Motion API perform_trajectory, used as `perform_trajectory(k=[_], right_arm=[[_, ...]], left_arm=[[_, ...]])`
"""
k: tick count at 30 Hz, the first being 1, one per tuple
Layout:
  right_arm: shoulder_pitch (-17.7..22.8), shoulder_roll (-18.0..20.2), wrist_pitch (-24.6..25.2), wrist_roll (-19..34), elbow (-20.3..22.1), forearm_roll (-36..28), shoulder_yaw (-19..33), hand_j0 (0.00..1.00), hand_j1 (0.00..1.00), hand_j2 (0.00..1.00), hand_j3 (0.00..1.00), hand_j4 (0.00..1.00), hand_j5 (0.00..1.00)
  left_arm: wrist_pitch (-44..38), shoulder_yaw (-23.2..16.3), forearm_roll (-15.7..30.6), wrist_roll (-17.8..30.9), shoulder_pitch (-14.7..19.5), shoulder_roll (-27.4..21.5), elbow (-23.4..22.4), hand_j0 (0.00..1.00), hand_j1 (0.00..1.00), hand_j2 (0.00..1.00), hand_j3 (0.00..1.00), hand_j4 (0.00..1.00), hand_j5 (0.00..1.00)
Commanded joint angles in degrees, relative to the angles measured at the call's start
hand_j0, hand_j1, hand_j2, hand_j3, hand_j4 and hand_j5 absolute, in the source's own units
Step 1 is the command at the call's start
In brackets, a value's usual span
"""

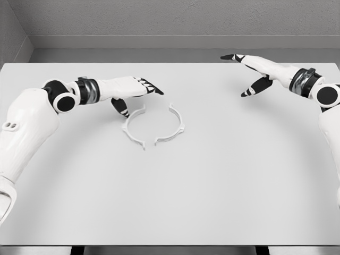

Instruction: Assemble PVC drainage pipe clamps

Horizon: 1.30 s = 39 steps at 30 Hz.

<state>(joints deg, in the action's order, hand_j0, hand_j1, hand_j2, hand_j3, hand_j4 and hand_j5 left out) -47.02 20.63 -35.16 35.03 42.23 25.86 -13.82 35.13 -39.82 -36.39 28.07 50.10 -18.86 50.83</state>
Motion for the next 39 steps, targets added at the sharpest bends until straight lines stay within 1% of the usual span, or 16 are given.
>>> perform_trajectory(k=[1,6,9,12,14,16,17,23,26,28,30,32,34,35,37,39], right_arm=[[0.09,0.02,0.16,-0.03,0.04,-0.46,0.11,1.0,1.0,1.0,1.0,1.0,1.0],[0.0,0.02,0.16,-0.03,0.04,-0.46,0.11,1.0,1.0,1.0,1.0,1.0,1.0],[0.0,0.02,0.16,-0.03,0.04,-0.46,0.11,1.0,1.0,1.0,1.0,1.0,1.0],[0.09,0.02,0.16,-0.03,0.04,-0.46,0.11,1.0,1.0,1.0,1.0,1.0,1.0],[0.0,0.02,0.16,-0.03,0.13,-0.46,0.11,1.0,1.0,1.0,1.0,1.0,1.0],[-0.26,1.07,0.16,-0.03,0.22,-0.55,0.46,1.0,1.0,1.0,1.0,1.0,1.0],[-0.7,3.09,0.16,-0.03,0.13,-0.55,0.55,1.0,1.0,1.0,1.0,1.0,1.0],[-1.93,5.91,0.16,-0.03,0.66,-2.66,0.55,1.0,1.0,1.0,1.0,1.0,1.0],[-2.02,7.14,0.16,-0.03,0.83,-2.66,0.46,1.0,1.0,1.0,1.0,1.0,1.0],[-1.93,6.7,0.16,-0.03,1.54,-2.66,0.11,1.0,1.0,1.0,1.0,1.0,1.0],[-3.34,3.81,0.16,-0.03,1.28,-2.57,-0.85,1.0,1.0,1.0,1.0,1.0,1.0],[-5.18,0.29,0.16,-0.03,0.84,-2.31,-7.89,1.0,1.0,1.0,1.0,1.0,1.0],[-8.08,-4.28,0.16,-0.03,-3.21,1.03,-10.97,1.0,1.0,1.0,1.0,1.0,1.0],[-8.09,-5.78,0.16,-0.03,-4.17,2.78,-10.97,1.0,1.0,1.0,1.0,1.0,1.0],[-8.09,-8.33,0.16,-0.03,-4.97,4.63,-11.23,1.0,1.0,1.0,1.0,1.0,1.0],[-8.09,-10.35,0.16,-0.03,-5.67,7.97,-11.23,1.0,1.0,1.0,1.0,1.0,1.0]], left_arm=[[-0.13,0.18,0.53,-0.03,0.0,0.41,-0.03,1.0,1.0,1.0,1.0,1.0,1.0],[-0.13,0.8,0.62,-0.03,0.35,0.14,-0.12,1.0,1.0,1.0,1.0,1.0,1.0],[-0.13,6.6,2.2,-0.12,0.35,-2.93,-0.21,1.0,1.0,1.0,1.0,1.0,1.0],[-0.13,6.78,18.81,0.23,-1.67,-9.87,0.58,1.0,1.0,1.0,1.0,1.0,1.0],[-0.13,6.95,22.77,0.23,-4.39,-16.37,7.95,1.0,1.0,1.0,1.0,1.0,1.0],[-0.13,6.87,24.7,0.15,-10.54,-21.56,20.26,1.0,1.0,1.0,1.0,1.0,1.0],[-0.13,6.43,24.97,0.15,-12.65,-22.45,23.52,1.0,1.0,1.0,1.0,1.0,1.0],[-0.13,7.3,25.14,0.23,-13.27,-22.36,21.15,1.0,1.0,1.0,1.0,1.0,1.0],[-0.13,12.13,25.06,0.32,-13.8,-21.74,13.86,1.0,1.0,1.0,1.0,1.0,1.0],[-0.13,12.49,24.97,0.41,-13.89,-21.57,13.33,1.0,1.0,1.0,1.0,1.0,1.0],[-0.13,12.49,24.88,0.5,-13.89,-20.69,13.15,1.0,1.0,1.0,1.0,1.0,1.0],[-0.13,11.7,24.97,0.5,-14.32,-19.81,13.15,1.0,1.0,1.0,1.0,1.0,1.0],[-0.13,3.71,25.06,0.15,-14.5,-16.03,21.06,1.0,1.0,1.0,1.0,1.0,1.0],[-0.13,3.44,25.06,0.15,-14.06,-14.36,21.94,1.0,1.0,1.0,1.0,1.0,1.0],[-0.13,5.89,25.14,0.15,-13.45,-14.1,16.41,1.0,1.0,1.0,1.0,1.0,1.0],[-0.13,12.22,24.97,0.32,-13.45,-14.8,9.64,1.0,1.0,1.0,1.0,1.0,1.0]])
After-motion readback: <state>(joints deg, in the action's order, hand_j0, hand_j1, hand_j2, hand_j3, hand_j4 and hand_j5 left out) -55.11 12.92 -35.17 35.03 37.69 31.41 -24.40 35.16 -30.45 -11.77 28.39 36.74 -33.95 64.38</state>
